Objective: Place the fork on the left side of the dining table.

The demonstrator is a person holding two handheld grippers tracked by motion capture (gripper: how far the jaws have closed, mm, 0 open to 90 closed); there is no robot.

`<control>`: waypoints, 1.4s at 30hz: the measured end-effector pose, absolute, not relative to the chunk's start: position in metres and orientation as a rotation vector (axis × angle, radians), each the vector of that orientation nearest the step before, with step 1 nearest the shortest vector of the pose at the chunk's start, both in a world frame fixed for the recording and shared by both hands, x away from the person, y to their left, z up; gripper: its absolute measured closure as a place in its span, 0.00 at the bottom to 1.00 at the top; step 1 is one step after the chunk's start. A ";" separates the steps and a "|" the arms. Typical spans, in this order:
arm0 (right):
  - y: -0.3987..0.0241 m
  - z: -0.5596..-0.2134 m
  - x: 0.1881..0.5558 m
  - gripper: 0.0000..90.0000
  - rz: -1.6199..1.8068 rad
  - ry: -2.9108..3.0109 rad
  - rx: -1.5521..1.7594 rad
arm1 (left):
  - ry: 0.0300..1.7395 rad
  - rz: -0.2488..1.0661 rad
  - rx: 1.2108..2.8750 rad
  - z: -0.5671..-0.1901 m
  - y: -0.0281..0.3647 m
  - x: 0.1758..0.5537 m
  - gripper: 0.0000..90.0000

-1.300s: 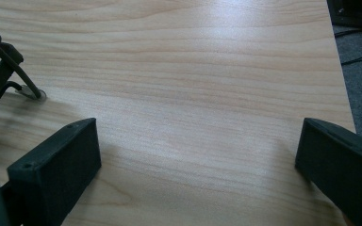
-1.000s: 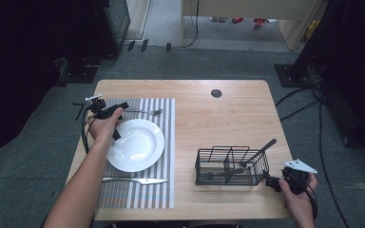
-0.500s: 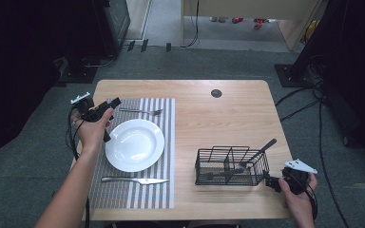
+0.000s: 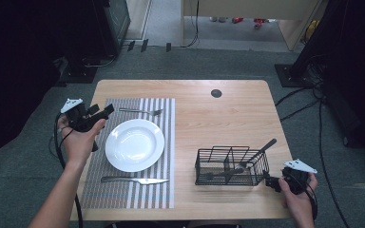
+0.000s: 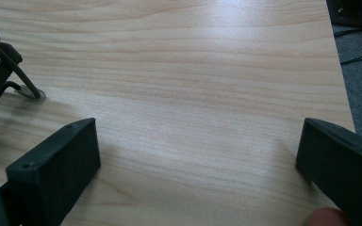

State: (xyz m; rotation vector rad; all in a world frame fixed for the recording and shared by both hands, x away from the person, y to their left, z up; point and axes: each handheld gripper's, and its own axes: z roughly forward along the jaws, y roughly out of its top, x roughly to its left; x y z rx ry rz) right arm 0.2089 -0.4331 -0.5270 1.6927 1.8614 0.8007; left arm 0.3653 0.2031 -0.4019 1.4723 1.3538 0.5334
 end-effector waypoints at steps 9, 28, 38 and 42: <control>-0.433 -0.527 0.209 0.00 0.801 1.862 1.693 | 1.329 0.557 1.495 -0.403 0.209 0.341 0.34; -0.433 -0.527 0.209 0.00 0.800 1.861 1.693 | 1.360 0.566 1.543 -0.435 0.224 0.290 0.31; -0.433 -0.527 0.209 0.00 0.799 1.862 1.695 | 1.418 0.549 1.568 -0.461 0.237 0.267 0.29; -0.433 -0.527 0.209 0.00 0.798 1.862 1.694 | 1.429 0.545 1.598 -0.471 0.238 0.261 0.29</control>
